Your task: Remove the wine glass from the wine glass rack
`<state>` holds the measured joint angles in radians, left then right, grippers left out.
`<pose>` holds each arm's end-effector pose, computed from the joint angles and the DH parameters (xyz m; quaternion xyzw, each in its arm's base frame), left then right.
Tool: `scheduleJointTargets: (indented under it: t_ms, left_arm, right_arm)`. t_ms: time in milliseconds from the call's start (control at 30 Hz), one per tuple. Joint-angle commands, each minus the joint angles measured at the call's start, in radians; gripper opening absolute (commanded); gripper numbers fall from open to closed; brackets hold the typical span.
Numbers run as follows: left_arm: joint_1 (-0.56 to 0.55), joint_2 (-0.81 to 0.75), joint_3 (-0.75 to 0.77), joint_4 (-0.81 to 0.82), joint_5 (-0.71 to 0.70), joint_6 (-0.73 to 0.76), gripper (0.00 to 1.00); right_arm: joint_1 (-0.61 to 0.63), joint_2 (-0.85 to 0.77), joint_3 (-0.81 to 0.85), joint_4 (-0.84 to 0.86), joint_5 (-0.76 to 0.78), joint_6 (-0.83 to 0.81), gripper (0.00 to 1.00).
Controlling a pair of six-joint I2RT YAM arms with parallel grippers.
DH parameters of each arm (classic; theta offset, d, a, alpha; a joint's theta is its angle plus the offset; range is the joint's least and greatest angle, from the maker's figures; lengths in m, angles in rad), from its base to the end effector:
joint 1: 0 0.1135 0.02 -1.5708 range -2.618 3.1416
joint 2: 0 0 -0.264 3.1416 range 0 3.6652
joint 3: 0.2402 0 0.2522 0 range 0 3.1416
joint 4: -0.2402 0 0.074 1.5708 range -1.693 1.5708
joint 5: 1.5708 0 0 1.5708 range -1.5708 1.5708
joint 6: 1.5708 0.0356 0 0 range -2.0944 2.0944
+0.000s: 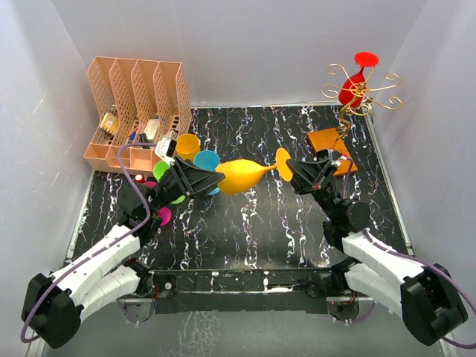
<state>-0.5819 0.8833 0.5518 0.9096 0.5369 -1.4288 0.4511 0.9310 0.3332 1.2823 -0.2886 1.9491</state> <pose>0.1497 -0.1203 0.3517 0.0240 0.5144 -0.7835 0.3476 0.1597 0.0886 0.3054 0.1938 0.3992 0.8556 0.2664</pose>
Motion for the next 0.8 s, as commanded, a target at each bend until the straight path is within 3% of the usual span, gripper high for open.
scheduleJointTargets:
  t_ms: [0, 100, 267, 367, 533, 767]
  left_arm:
    - [0.002, 0.024, -0.047, 0.122, -0.047, -0.063, 0.43]
    - [0.000, 0.048, -0.053, 0.143, -0.041, -0.072, 0.32]
    - [-0.001, 0.038, -0.042, 0.072, -0.046, -0.037, 0.13]
    - [-0.001, 0.015, -0.031, -0.043, -0.042, 0.010, 0.08]
    - [-0.002, -0.065, 0.001, -0.405, -0.063, 0.152, 0.00]
    - [-0.001, -0.147, 0.123, -1.034, -0.165, 0.396, 0.00]
  right_arm:
    - [0.002, -0.023, -0.043, -0.073, 0.037, -0.061, 0.12]
    - [0.003, -0.048, -0.043, -0.199, 0.016, -0.112, 0.22]
    - [0.003, -0.123, 0.021, -0.623, 0.013, -0.271, 0.36]
    - [0.003, -0.177, 0.050, -0.853, 0.067, -0.414, 0.43]
    - [0.002, -0.278, -0.034, -1.160, 0.192, -0.588, 0.55]
    - [0.003, -0.442, -0.054, -1.501, 0.368, -0.789, 0.78]
